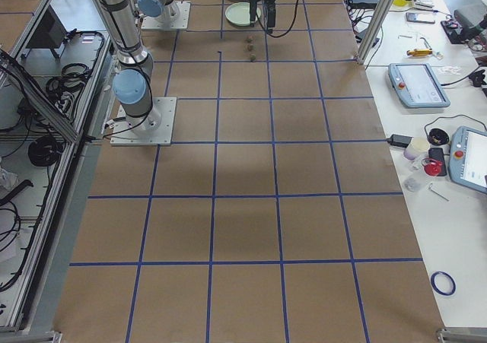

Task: Collect all strawberries into plate
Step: 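Move the left gripper over the strawberry nearest the plate, then grasp the strawberry with the left gripper and drop it onto the plate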

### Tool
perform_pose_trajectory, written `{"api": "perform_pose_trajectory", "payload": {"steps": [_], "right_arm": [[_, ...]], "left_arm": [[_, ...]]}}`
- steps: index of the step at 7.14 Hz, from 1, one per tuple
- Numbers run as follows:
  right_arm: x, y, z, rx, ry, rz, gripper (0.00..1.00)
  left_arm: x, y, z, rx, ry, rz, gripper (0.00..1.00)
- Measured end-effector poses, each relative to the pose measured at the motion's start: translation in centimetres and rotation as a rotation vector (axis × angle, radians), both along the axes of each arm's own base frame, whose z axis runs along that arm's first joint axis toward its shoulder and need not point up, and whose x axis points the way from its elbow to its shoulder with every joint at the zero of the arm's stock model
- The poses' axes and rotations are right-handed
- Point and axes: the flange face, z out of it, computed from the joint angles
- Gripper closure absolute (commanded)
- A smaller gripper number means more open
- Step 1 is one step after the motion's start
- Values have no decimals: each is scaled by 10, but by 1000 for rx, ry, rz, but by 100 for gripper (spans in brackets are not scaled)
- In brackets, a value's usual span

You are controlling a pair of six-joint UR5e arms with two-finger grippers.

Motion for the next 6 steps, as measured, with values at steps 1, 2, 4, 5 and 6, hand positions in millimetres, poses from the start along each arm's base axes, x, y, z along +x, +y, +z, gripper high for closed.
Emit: {"api": "perform_pose_trajectory", "payload": {"steps": [1, 2, 4, 5, 6], "right_arm": [[0, 0, 0, 1, 0, 0, 0], [0, 0, 0, 1, 0, 0, 0], [1, 1, -1, 3, 0, 1, 0], [1, 1, -1, 4, 0, 1, 0], [2, 1, -1, 4, 0, 2, 0]], "left_arm": [[-1, 3, -26, 24, -22, -3, 16], [-3, 4, -45, 47, -42, -11, 20], [-7, 3, -60, 60, -55, -20, 67], [-8, 3, -61, 59, -56, -22, 86], [-8, 0, -58, 49, -56, -22, 100]]}}
